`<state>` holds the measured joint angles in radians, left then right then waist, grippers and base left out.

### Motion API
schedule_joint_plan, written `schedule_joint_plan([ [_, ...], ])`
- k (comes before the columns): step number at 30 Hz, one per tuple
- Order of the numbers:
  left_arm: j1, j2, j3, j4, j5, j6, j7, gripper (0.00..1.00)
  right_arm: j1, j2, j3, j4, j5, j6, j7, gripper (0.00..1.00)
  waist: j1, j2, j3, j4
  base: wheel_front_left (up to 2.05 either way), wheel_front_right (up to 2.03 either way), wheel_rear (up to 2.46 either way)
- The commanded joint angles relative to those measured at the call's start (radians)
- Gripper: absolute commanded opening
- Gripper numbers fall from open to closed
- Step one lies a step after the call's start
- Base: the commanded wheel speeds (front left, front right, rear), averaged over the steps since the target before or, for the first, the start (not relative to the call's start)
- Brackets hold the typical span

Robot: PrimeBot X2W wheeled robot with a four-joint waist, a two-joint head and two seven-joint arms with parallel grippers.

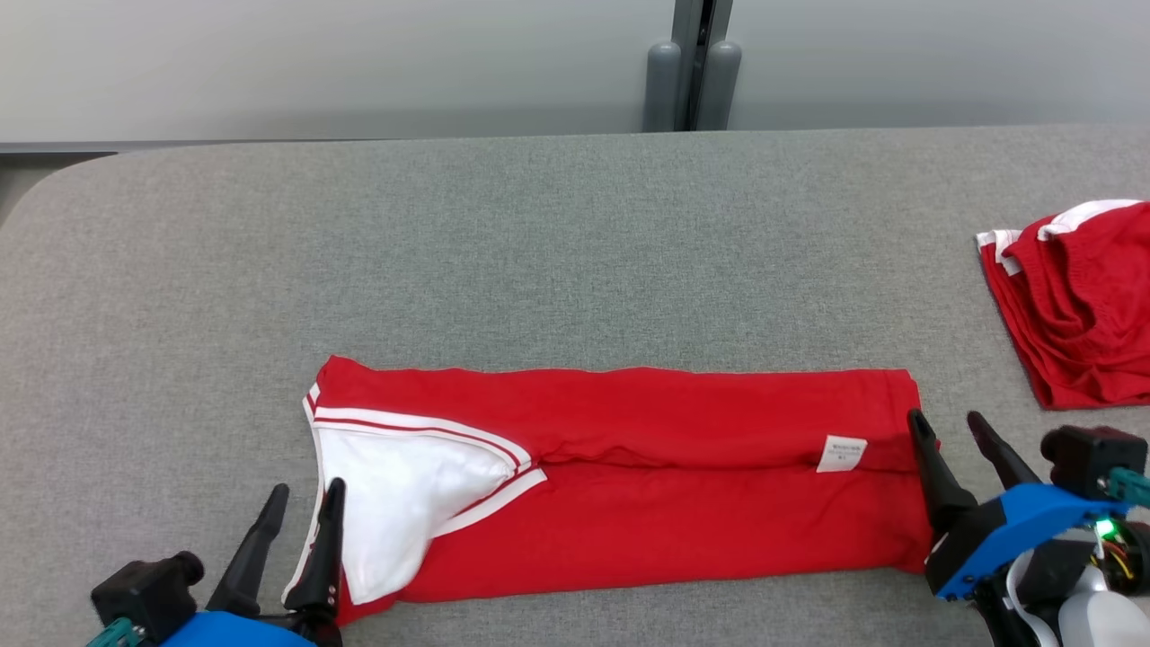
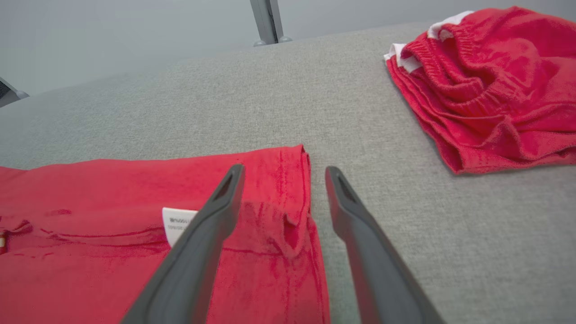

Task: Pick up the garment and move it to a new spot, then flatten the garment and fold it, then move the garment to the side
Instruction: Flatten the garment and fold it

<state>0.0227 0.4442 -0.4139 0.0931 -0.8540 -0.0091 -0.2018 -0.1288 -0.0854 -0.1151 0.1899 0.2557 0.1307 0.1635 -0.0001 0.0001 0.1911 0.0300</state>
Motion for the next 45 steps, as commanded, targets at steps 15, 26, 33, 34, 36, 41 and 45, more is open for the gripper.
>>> schedule_joint_plan([
  [15, 0.027, -0.06, 0.143, -0.057, 0.119, 0.129, -0.063, 1.0, 0.012, 0.03, -0.072, 0.012, -0.048, 0.0, -0.036, 1.0, 0.0001, -0.0001, -0.034, 0.017, 0.0, 0.0, 0.0],
  [26, 0.031, -0.1, 0.16, -0.059, 0.188, 0.155, -0.064, 1.0, -0.028, 0.033, -0.064, 0.156, -0.157, 0.0, -0.099, 1.0, 0.0001, -0.0001, -0.032, 0.057, 0.0, 0.0, 0.0],
  [33, 0.039, -0.095, 0.163, -0.076, 0.216, 0.167, -0.064, 1.0, -0.019, 0.035, -0.077, 0.258, -0.2, 0.0, -0.136, 1.0, 0.0001, -0.0001, -0.027, 0.066, 0.0, 0.0, 0.0],
  [34, 0.038, -0.094, 0.162, -0.079, 0.218, 0.168, -0.064, 1.0, -0.027, 0.035, -0.073, 0.274, -0.199, 0.0, -0.139, 1.0, 0.0001, -0.0001, -0.026, 0.064, 0.0, 0.0, 0.0],
  [36, 0.033, -0.093, 0.159, -0.085, 0.222, 0.172, -0.063, 1.0, -0.044, 0.035, -0.06, 0.31, -0.19, 0.0, -0.137, 1.0, 0.0001, -0.0001, -0.023, 0.06, 0.0, 0.0, 0.0],
  [41, 0.021, -0.088, 0.155, -0.094, 0.231, 0.178, -0.058, 1.0, -0.083, 0.037, -0.016, 0.393, -0.173, 0.0, -0.129, 0.31, 0.0001, -0.0001, -0.016, 0.048, 0.0, 0.0, 0.0],
  [45, 0.015, -0.084, 0.149, -0.101, 0.24, 0.185, -0.055, 1.0, -0.119, 0.038, 0.003, 0.438, -0.165, 0.0, -0.13, 0.0, 0.0001, -0.0001, -0.009, 0.036, 0.0, 0.0, 0.0],
])
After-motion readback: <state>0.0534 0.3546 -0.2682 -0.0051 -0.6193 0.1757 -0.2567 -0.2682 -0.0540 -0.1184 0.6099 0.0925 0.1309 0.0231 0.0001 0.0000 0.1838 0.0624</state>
